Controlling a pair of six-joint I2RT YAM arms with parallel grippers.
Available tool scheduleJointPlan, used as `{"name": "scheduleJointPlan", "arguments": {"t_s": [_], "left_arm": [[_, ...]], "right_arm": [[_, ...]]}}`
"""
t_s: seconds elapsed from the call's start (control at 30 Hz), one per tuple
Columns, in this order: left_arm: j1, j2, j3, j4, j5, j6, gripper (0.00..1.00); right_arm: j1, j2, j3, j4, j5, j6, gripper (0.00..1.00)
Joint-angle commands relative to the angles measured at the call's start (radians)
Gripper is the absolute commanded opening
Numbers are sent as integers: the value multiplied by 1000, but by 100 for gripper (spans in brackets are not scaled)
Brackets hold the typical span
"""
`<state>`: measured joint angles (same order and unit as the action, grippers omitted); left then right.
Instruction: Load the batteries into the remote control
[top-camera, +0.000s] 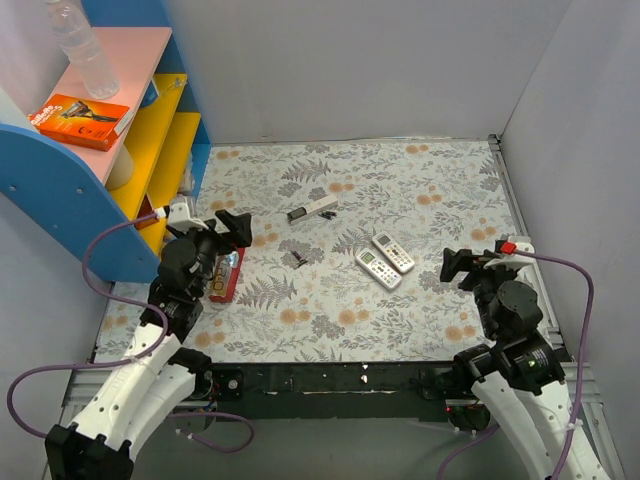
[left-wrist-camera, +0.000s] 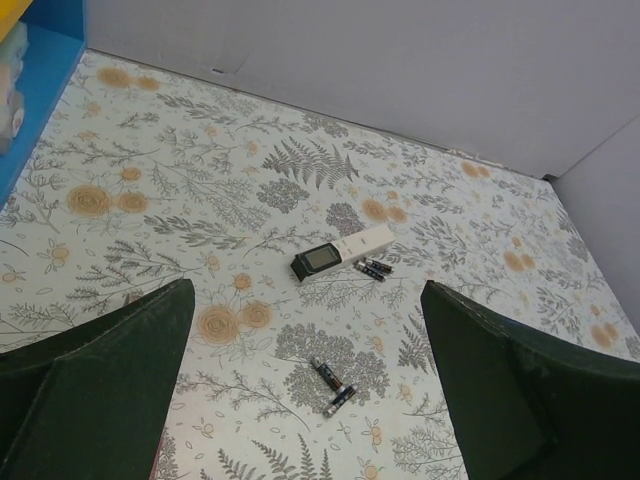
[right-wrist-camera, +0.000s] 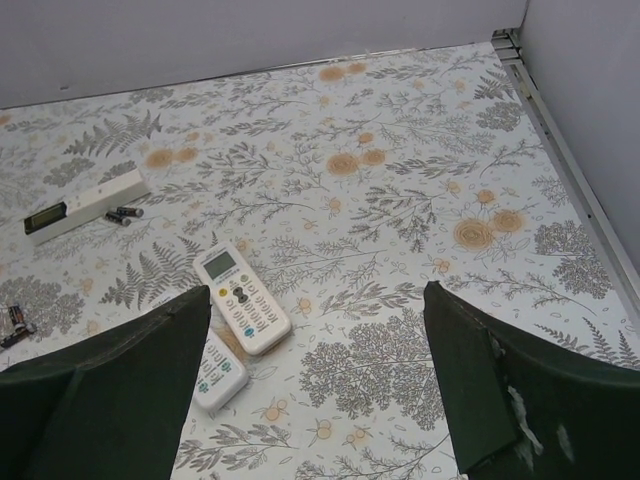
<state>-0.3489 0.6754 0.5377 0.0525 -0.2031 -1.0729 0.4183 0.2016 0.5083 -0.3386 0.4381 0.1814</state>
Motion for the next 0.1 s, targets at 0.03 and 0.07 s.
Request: {"name": "scheduleJointPlan", "arguments": {"t_s": [0.03,0.07], "left_arm": [[-1,-17,31,6,-19,19,98],[1,-13,37,6,-15,19,98]], "right_arm": [[-3,7,-2,52,-6,-19,93],[-3,2,-1,53,-6,-20,93]]}}
